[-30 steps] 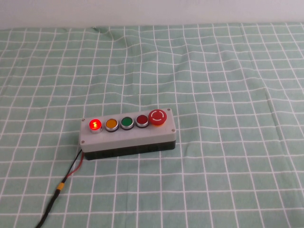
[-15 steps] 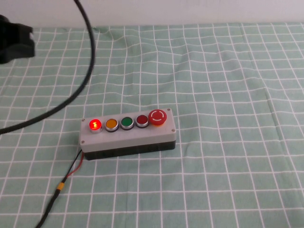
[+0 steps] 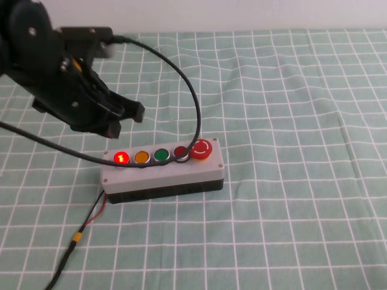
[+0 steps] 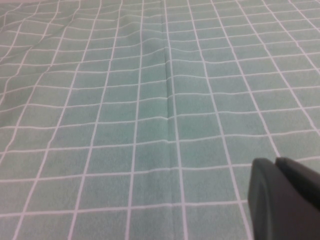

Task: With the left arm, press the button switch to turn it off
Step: Press the button to turn off

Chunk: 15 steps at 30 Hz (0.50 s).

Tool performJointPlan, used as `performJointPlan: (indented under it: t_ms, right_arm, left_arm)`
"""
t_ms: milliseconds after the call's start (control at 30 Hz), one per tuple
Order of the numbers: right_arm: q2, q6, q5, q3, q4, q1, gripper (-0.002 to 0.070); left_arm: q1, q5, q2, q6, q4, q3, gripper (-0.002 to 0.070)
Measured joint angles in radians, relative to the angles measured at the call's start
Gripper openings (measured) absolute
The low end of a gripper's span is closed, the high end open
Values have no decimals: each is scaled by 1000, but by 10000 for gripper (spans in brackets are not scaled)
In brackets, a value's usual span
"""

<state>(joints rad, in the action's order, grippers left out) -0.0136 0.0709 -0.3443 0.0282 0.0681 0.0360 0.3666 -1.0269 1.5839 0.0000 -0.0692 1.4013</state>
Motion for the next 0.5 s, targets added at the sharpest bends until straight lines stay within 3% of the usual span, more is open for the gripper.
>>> performJointPlan:
  t_ms: [500]
  right_arm:
    - [0,0,0,0,0,0,-16]
  left_arm:
    - [0,76,217,-49,17,10,-3]
